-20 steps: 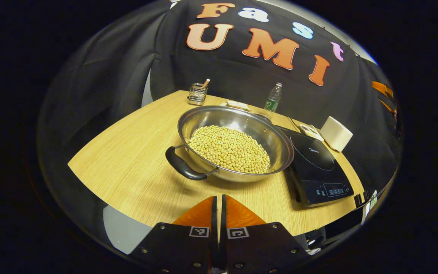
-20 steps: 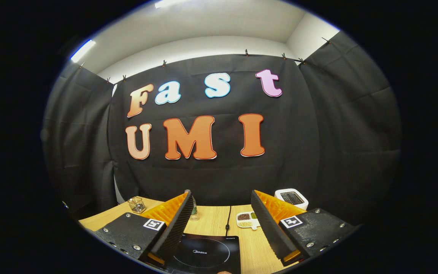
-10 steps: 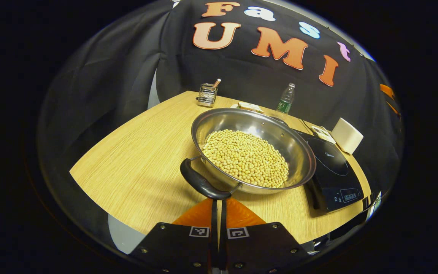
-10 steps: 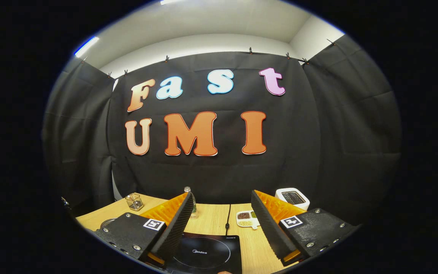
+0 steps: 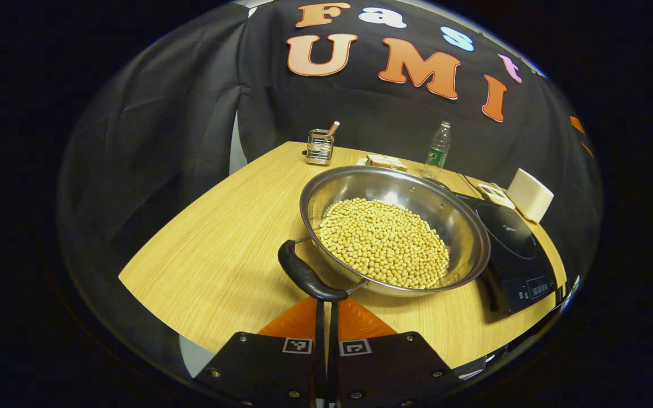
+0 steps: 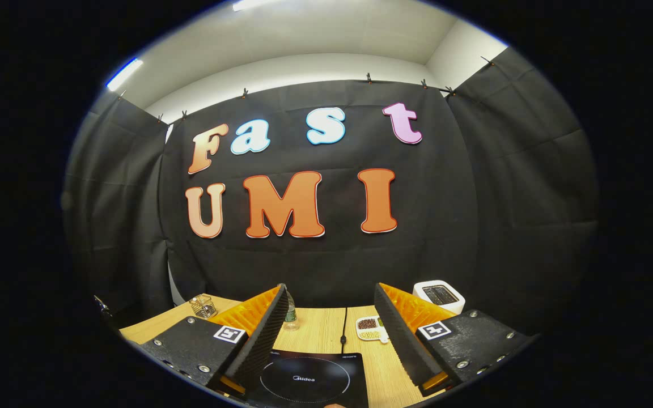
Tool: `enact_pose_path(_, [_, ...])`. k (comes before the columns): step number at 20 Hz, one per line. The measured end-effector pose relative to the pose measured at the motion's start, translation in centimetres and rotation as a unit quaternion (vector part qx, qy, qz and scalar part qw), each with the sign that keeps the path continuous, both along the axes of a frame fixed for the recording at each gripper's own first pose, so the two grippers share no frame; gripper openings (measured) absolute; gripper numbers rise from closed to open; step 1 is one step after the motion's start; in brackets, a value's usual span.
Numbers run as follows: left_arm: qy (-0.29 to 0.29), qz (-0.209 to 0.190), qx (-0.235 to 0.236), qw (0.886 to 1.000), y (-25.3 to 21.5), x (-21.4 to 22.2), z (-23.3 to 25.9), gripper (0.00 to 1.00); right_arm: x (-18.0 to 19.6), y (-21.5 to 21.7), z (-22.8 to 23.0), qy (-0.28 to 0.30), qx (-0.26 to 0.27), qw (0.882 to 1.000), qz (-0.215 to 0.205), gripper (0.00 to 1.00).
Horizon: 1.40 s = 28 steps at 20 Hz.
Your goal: First push the handle of the pot to place it horizontally, then grasp the pot with both hands and set it on the induction cooktop.
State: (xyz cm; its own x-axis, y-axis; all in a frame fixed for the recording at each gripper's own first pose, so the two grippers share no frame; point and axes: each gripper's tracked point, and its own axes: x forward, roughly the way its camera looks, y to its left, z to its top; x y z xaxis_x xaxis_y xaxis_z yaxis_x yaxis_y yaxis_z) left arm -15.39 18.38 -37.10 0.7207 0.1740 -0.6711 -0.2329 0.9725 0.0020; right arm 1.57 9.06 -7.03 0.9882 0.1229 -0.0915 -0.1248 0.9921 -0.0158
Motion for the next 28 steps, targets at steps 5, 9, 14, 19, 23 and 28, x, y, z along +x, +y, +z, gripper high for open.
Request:
enact_pose_path(5, [0.006,0.004,0.012,1.0,1.7,0.7,-0.1,0.02,-0.1,-0.1,-0.2,-0.003,0.004,1.0,-0.008,1.0])
enact_pose_path(9, [0.004,0.006,0.012,1.0,3.2,1.4,-0.2,0.02,-0.4,0.4,-0.3,-0.004,0.0,1.0,-0.008,0.95])
enact_pose_path(14, [-0.01,0.008,0.007,1.0,5.5,2.5,0.0,0.02,-0.6,1.1,-0.7,-0.001,-0.003,1.0,-0.006,0.95])
enact_pose_path(19, [-0.015,0.007,0.005,1.0,7.1,4.1,-0.2,0.02,-0.6,1.6,-0.7,0.0,-0.004,1.0,-0.008,0.98])
enact_pose_path(23, [-0.016,0.001,0.018,1.0,7.9,5.2,-0.2,0.02,-0.5,1.8,-1.1,0.002,-0.002,1.0,-0.01,0.95])
enact_pose_path(28, [-0.02,0.003,0.016,1.0,8.8,6.3,-0.4,0.02,-0.2,1.9,-1.3,0.006,-0.002,1.0,-0.014,1.0])
